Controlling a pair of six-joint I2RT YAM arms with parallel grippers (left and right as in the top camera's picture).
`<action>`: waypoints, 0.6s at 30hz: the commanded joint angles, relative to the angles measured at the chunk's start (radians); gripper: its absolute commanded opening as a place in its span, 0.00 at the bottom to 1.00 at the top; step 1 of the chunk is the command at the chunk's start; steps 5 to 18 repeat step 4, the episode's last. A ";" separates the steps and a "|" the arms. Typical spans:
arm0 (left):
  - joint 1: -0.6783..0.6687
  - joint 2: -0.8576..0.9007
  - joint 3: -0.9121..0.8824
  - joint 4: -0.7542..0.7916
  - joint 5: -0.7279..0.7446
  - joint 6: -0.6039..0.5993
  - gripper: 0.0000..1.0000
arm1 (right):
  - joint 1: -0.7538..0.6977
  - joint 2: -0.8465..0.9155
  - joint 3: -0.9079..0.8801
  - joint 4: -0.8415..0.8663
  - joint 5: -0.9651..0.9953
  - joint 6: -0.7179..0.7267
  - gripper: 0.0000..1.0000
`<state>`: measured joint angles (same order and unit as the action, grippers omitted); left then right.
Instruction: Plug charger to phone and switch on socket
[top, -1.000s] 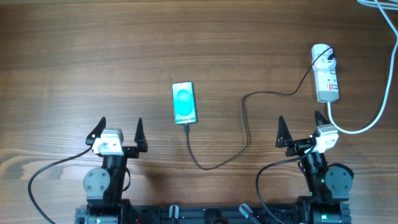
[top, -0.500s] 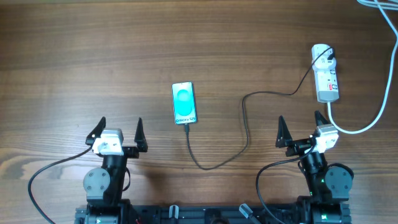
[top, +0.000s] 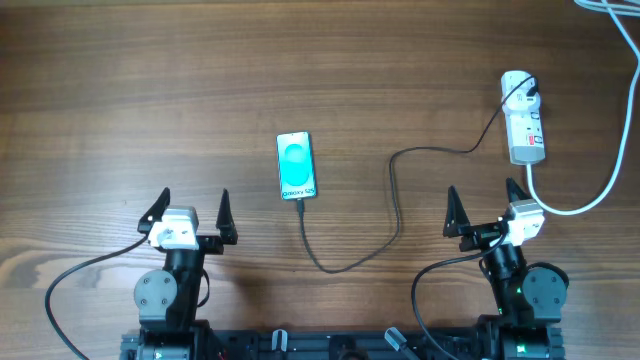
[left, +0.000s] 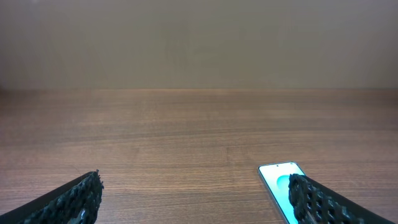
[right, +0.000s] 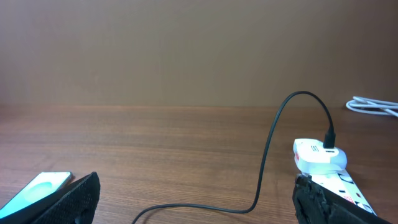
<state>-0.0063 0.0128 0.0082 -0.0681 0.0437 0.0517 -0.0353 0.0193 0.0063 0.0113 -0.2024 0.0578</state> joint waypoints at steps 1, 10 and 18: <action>0.003 -0.005 -0.003 -0.007 0.008 0.019 1.00 | 0.005 -0.016 -0.001 0.004 -0.012 -0.003 1.00; 0.003 -0.005 -0.003 -0.007 0.008 0.019 1.00 | 0.005 -0.016 -0.001 0.004 -0.012 -0.003 1.00; 0.003 -0.005 -0.003 -0.007 0.008 0.019 1.00 | 0.005 -0.016 -0.001 0.004 -0.012 -0.003 1.00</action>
